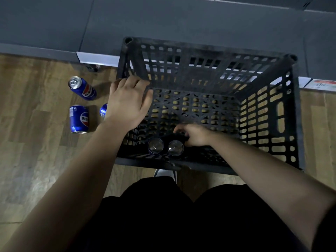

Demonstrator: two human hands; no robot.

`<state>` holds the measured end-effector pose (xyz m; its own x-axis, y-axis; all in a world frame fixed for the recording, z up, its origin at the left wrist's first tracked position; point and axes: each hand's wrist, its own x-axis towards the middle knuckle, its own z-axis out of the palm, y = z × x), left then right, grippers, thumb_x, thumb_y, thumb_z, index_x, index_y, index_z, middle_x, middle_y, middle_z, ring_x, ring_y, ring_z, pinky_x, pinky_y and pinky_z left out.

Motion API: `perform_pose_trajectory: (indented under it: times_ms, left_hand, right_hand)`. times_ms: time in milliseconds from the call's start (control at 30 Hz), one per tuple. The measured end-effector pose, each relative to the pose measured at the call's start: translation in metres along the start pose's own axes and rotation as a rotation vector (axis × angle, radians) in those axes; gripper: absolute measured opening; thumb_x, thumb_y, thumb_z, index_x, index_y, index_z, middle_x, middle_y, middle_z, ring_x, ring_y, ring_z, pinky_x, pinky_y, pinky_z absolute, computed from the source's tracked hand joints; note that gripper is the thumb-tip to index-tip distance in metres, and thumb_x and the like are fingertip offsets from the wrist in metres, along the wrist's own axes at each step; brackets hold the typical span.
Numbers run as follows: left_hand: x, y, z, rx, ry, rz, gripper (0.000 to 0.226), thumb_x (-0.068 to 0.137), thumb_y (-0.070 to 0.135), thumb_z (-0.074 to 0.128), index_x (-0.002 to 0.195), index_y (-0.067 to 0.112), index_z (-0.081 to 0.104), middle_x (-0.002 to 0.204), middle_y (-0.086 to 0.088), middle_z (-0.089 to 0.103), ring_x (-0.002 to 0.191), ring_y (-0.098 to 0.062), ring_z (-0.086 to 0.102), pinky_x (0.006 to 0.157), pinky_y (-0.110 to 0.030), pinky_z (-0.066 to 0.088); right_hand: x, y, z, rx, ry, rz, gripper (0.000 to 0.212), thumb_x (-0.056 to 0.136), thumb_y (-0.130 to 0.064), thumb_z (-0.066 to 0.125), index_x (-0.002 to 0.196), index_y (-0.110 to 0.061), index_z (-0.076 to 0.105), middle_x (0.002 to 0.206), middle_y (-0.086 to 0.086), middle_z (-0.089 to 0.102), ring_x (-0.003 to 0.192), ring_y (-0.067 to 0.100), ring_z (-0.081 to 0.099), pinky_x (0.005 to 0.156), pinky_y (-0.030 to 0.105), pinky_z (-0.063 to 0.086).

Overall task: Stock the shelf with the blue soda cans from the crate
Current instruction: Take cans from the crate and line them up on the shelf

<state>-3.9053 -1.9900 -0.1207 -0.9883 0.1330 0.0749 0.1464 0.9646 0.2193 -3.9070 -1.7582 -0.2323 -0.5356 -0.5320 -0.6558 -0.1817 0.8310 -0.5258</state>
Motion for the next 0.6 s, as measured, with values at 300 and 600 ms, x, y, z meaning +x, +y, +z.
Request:
perform_pose_trajectory:
  times_ms: [300,600]
  left_hand:
    - [0.015,0.005,0.015,-0.032,-0.038,0.024,0.047,0.096,0.038,0.031,0.121,0.010,0.060,0.120,-0.011,0.058,0.111,-0.033,0.053,0.097,-0.047,0.034]
    - [0.014,-0.002,0.014,-0.009,-0.045,0.024,0.046,0.097,0.039,0.030,0.120,0.012,0.059,0.120,-0.010,0.058,0.110,-0.031,0.053,0.097,-0.046,0.034]
  right_hand:
    - [0.012,0.002,0.010,0.063,-0.165,-0.048,0.063,0.077,-0.003,0.074,0.133,-0.023,0.052,0.136,0.001,0.051,0.122,0.018,0.050,0.099,0.033,0.045]
    - [0.018,-0.002,0.020,-0.073,-0.190,-0.127,0.072,0.078,-0.011,0.076,0.142,-0.020,0.044,0.146,0.005,0.044,0.132,0.024,0.044,0.109,0.035,0.036]
